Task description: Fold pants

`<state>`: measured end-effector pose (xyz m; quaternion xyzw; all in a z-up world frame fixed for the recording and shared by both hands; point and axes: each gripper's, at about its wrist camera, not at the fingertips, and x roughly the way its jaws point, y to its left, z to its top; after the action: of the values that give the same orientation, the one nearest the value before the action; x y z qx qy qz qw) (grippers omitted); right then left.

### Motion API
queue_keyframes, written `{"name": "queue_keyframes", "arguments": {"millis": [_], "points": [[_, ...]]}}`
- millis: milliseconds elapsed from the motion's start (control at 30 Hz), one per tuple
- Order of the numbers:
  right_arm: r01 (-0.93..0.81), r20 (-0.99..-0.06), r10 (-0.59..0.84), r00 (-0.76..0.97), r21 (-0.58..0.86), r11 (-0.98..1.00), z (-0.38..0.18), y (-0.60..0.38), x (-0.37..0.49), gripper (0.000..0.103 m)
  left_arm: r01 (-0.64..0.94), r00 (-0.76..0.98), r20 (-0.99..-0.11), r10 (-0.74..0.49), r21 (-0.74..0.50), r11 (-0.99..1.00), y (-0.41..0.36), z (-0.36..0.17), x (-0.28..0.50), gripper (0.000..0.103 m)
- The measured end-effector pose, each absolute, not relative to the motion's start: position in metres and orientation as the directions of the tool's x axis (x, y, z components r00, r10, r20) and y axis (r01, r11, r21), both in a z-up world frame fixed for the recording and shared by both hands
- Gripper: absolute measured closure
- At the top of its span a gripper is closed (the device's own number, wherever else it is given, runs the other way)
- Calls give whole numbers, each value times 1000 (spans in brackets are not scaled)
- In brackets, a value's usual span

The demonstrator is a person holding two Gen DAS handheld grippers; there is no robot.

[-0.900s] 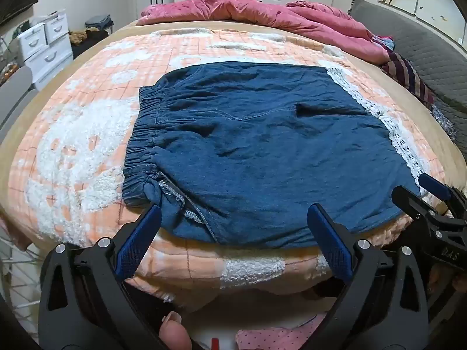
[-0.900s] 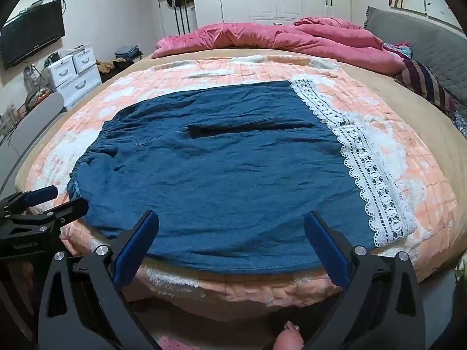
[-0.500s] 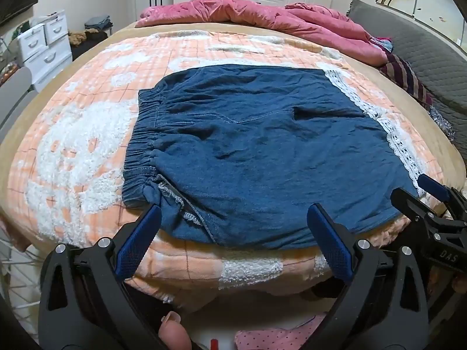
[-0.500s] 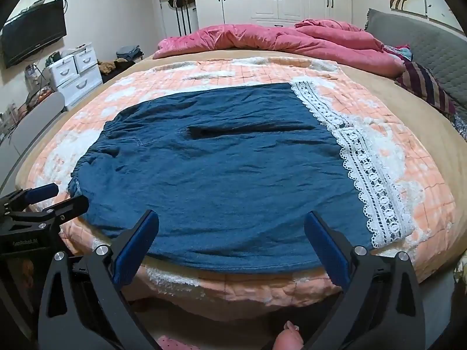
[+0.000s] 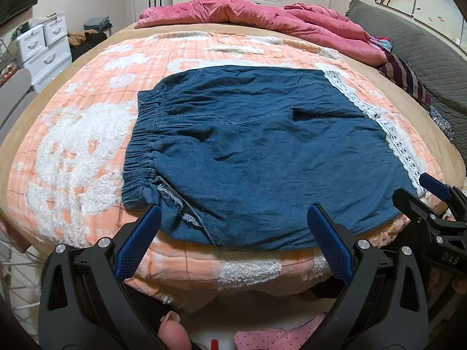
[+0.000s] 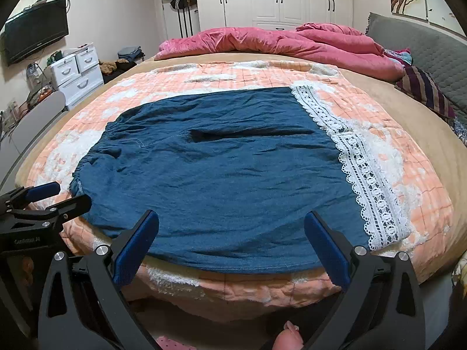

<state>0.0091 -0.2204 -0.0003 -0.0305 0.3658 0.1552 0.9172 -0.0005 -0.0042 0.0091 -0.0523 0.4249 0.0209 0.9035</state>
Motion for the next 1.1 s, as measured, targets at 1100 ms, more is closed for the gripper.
{"name": "queue_keyframes", "arguments": {"millis": [1100], "points": [[-307, -678, 248, 692, 35, 951, 0, -217, 9, 4, -81, 650, -760, -11, -84, 993, -1, 9, 0, 9]]}}
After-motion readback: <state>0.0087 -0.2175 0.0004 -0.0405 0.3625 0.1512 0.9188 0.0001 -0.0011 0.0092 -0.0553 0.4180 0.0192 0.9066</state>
